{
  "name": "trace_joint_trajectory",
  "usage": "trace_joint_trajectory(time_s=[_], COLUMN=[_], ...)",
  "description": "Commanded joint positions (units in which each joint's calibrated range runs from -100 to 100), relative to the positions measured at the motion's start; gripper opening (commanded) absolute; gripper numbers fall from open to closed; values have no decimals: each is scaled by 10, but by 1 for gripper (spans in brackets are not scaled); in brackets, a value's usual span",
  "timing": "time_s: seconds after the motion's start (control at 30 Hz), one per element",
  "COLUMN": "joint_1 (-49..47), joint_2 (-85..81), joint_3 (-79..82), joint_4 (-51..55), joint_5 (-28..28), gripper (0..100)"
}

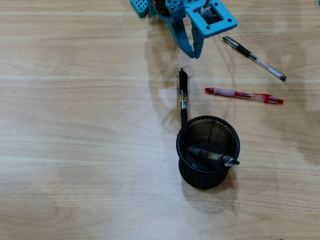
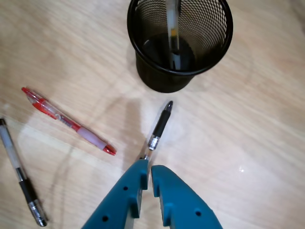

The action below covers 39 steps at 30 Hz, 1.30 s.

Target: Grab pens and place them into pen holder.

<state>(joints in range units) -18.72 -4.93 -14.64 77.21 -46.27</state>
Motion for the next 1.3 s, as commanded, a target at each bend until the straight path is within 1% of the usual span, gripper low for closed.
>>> trace_joint_trajectory(time_s=[0.0,0.13,0.6,0.73,1.0,1.07,1.17,1.2,1.27], joint_1=[-3,-8,-11,-9,12,13,9,7,4], joint_2=[-11,31,173,193,203,203,203,203,203], joint_3=[-21,-28,-11,31,71,77,97,107,132], joint_4=[29,56,58,50,50,47,12,-6,-46], joint_5=[-31,-51,-64,-78,-78,-78,-78,-78,-78], gripper=[2,2,2,2,3,5,15,17,17])
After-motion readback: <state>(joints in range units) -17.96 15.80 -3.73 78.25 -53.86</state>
